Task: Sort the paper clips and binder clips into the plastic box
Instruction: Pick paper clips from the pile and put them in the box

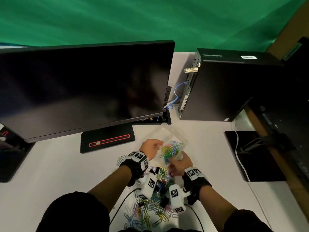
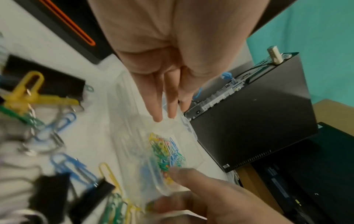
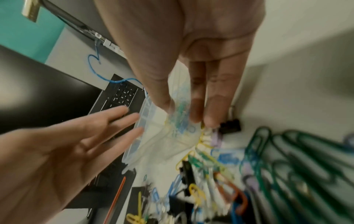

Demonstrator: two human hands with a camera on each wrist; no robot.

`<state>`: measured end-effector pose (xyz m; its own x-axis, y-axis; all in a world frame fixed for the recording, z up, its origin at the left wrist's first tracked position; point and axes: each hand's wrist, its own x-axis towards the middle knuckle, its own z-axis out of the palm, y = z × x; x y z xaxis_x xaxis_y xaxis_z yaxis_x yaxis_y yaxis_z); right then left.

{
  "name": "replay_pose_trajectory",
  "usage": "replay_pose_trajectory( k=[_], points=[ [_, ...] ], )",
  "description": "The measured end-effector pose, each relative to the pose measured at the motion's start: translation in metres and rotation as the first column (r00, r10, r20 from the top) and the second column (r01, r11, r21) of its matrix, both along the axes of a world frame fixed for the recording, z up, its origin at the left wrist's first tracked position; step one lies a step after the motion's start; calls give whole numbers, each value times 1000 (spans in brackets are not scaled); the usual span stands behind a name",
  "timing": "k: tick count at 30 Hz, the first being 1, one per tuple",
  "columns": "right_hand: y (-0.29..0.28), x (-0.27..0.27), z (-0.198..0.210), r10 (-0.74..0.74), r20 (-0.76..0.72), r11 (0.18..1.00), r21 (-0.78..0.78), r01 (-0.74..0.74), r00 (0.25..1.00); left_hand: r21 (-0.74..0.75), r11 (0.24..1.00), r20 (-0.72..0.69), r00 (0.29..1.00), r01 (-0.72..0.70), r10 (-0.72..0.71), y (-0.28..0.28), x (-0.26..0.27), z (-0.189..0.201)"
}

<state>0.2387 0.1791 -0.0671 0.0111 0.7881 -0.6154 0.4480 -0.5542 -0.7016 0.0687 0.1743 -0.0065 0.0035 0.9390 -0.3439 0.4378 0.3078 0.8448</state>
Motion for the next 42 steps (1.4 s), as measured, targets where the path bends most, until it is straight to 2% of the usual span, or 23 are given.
replay_pose_trajectory(
  k=[2, 4, 7, 9, 12, 14, 16, 18, 19, 22, 23, 27, 30, 32, 38, 42],
  points=[
    [0, 2, 22, 49, 55, 996, 71, -52, 997, 58, 998, 20, 1000, -21, 20, -8, -15, 7],
    [5, 8, 41, 48, 110, 993, 103, -60, 993, 89, 994, -17, 998, -57, 58, -17, -33, 12],
    [18, 15, 49, 27, 115, 995, 88, -37, 993, 95, 995, -232, 972, -22, 44, -33, -64, 9],
    [26, 18, 49, 64, 140, 994, 79, -76, 988, 3, 999, -405, 914, 34, -30, -46, -82, 0],
    [29, 20, 47, 25, 131, 994, 103, -39, 991, -211, 972, -617, 758, 101, -212, -62, -99, -17],
    [22, 20, 43, -35, 120, 993, 119, 21, 992, -271, 954, -655, 702, 127, -279, -67, -104, -23],
    [9, 24, 42, -70, 123, 995, 85, 60, 990, -289, 944, -655, 685, 161, -318, -70, -107, -27],
    [-10, 31, 38, -16, 147, 999, 30, 12, 989, -290, 937, -631, 697, 195, -341, -74, -110, -30],
    [-20, 35, 34, 53, 179, 997, 37, -60, 982, -278, 938, -611, 715, 207, -339, -76, -112, -31],
    [-42, 41, 30, 362, 343, 913, 59, -405, 867, -235, 950, -553, 775, 206, -305, -82, -115, -33],
    [-48, 40, 31, 430, 354, 877, 56, -478, 830, -224, 956, -539, 793, 191, -285, -85, -115, -34],
    [-61, 29, 32, 603, 359, 747, 59, -662, 713, -188, 968, -482, 844, 165, -237, -92, -112, -37],
    [-64, 18, 25, 647, 419, 685, 45, -727, 637, -152, 967, -464, 849, 204, -252, -95, -104, -38],
    [-65, 12, 19, 632, 425, 690, 72, -720, 648, -148, 964, -451, 852, 223, -266, -95, -97, -40],
    [-63, 9, 12, 568, 291, 751, 199, -629, 770, -124, 967, -427, 868, 221, -253, -92, -87, -38],
    [-62, 13, 9, 501, 270, 796, 227, -561, 822, -127, 965, -431, 863, 231, -263, -91, -91, -36]
  ],
)
